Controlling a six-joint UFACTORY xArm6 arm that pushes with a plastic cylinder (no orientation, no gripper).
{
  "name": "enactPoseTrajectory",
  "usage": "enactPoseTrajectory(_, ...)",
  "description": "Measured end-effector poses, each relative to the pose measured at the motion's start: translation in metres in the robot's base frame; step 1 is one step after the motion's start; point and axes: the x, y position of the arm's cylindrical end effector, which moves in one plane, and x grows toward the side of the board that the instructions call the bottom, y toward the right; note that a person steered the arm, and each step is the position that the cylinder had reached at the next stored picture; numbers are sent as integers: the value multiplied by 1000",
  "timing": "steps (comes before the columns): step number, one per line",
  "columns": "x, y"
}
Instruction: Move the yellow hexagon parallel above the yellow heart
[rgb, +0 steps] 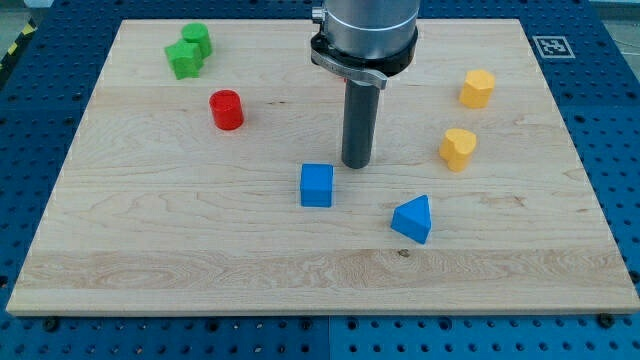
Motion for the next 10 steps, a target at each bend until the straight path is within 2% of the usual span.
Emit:
enactPoseTrajectory(4, 21, 13)
enactPoseTrajectory(7, 26, 40)
enactPoseTrajectory(10, 29, 44)
